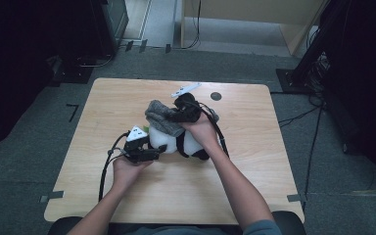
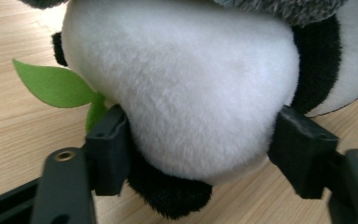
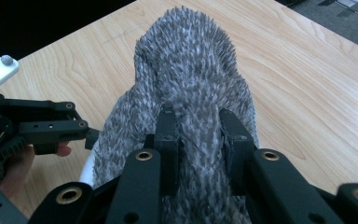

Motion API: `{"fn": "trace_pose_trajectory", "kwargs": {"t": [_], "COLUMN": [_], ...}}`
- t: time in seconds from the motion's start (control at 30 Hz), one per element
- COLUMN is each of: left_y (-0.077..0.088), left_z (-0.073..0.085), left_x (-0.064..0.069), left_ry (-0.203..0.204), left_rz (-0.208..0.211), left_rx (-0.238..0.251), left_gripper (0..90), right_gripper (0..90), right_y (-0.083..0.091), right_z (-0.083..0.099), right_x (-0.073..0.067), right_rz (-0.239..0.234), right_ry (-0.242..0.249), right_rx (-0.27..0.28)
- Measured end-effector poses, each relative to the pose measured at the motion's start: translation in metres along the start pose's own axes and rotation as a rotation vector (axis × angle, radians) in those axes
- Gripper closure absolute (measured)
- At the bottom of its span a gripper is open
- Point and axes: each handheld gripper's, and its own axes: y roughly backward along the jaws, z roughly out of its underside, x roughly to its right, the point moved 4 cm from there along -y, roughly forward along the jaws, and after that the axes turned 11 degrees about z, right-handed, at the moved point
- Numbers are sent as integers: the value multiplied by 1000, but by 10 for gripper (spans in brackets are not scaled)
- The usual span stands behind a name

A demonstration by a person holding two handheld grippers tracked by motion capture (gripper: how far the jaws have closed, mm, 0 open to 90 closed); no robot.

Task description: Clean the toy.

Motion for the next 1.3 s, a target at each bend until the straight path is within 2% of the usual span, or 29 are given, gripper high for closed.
{"fn": "trace_pose_trajectory", "kwargs": {"t": [0.07, 0.2, 0.27, 0.43, 0.5, 0.53, 0.6, 0.8, 1.1, 1.3], "left_y": [-2, -10, -15, -17, -16, -15, -15, -14, -14, -14], "left_z": [-1, -3, -4, -5, -4, -4, -4, -2, -2, -1], "left_x": [-1, -2, -3, -5, -5, -5, -5, -5, -4, -4], "left_ry": [20, 27, 25, 17, 3, 8, 6, 14, 17, 17], "left_rz": [4, -16, -17, -2, -1, 5, 8, 4, -1, 0], "left_rx": [1, 8, 0, 12, 6, 3, 1, 0, 6, 11], "left_gripper": [165, 22, 0, 6, 96, 126, 144, 146, 141, 140], "right_gripper": [739, 751, 753, 753, 751, 749, 744, 742, 737, 733], "right_y": [-1, -5, -7, -8, -7, -6, -3, 10, 30, 43], "right_z": [1, 4, 6, 8, 8, 8, 8, 10, 18, 22], "right_x": [1, 2, 3, 5, 6, 7, 8, 16, 38, 48], "right_rz": [1, -11, -16, -14, -11, -8, -10, 9, 53, 71], "right_ry": [-2, -19, -27, -42, -42, -41, -46, -46, -70, -88], "right_rx": [-1, -7, -9, -6, -7, -6, -8, 2, 8, 9]}}
